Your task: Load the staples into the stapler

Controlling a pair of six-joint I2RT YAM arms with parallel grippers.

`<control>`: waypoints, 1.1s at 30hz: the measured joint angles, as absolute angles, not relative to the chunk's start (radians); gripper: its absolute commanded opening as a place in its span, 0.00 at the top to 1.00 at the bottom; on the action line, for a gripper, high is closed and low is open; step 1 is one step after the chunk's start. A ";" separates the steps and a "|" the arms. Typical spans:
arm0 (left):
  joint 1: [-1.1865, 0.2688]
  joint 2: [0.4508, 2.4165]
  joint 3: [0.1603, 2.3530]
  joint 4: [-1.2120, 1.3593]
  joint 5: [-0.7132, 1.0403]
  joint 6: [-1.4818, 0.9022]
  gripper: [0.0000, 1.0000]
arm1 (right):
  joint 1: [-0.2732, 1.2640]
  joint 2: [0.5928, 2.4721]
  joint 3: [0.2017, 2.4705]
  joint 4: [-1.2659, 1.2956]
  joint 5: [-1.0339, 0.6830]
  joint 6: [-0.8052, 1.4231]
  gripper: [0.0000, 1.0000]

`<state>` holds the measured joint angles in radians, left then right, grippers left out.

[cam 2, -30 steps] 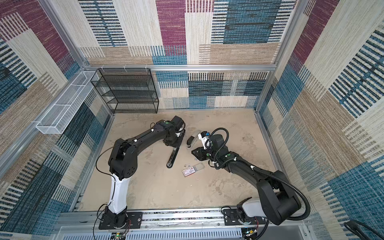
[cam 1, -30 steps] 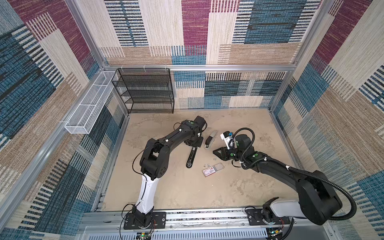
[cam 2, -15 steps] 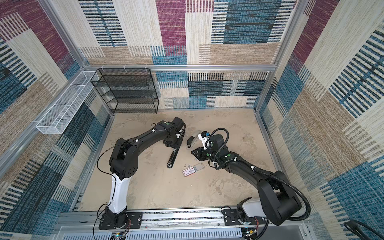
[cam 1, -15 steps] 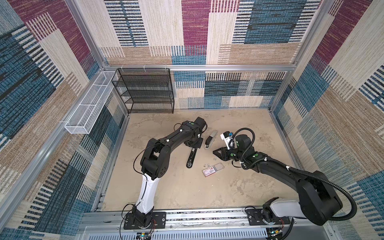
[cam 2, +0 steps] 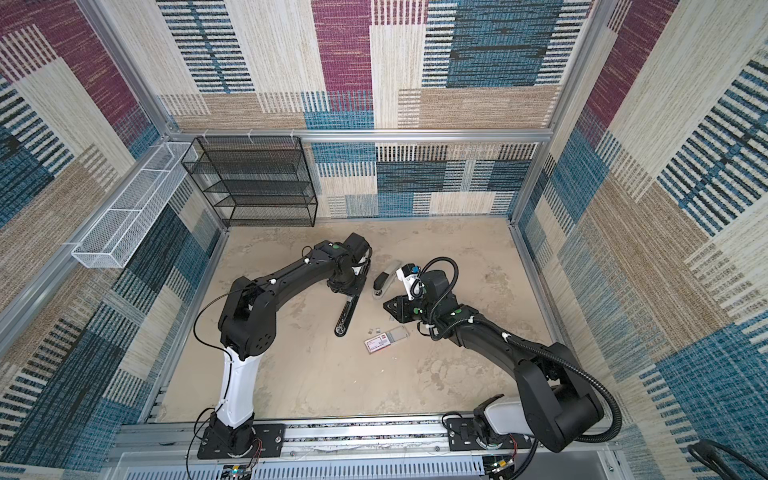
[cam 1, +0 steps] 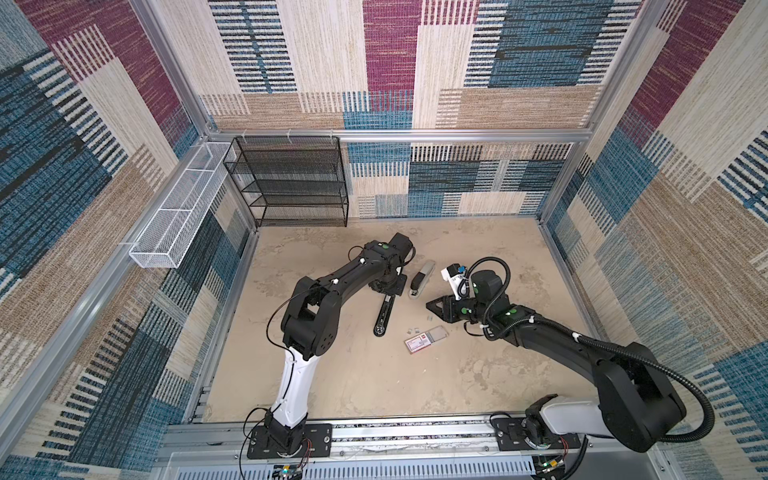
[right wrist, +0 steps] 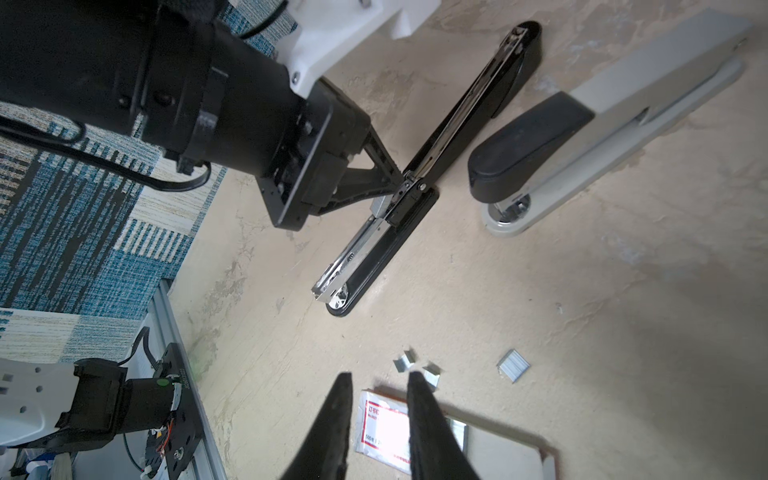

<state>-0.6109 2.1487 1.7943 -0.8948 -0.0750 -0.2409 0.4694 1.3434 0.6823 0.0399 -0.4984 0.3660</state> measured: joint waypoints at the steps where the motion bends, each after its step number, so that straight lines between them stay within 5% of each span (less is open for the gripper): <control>1: -0.612 2.149 1.794 -0.895 -0.075 -0.241 0.91 | 0.469 1.342 0.682 0.040 -0.498 0.366 0.73; 33: -0.628 2.175 1.818 -0.925 -0.089 -0.281 0.92 | 0.469 1.326 0.659 0.065 -0.498 0.366 0.73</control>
<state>-0.6285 2.1746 1.8183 -0.9245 -0.0895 -0.2806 0.4694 1.3262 0.6590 0.0654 -0.4976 0.3656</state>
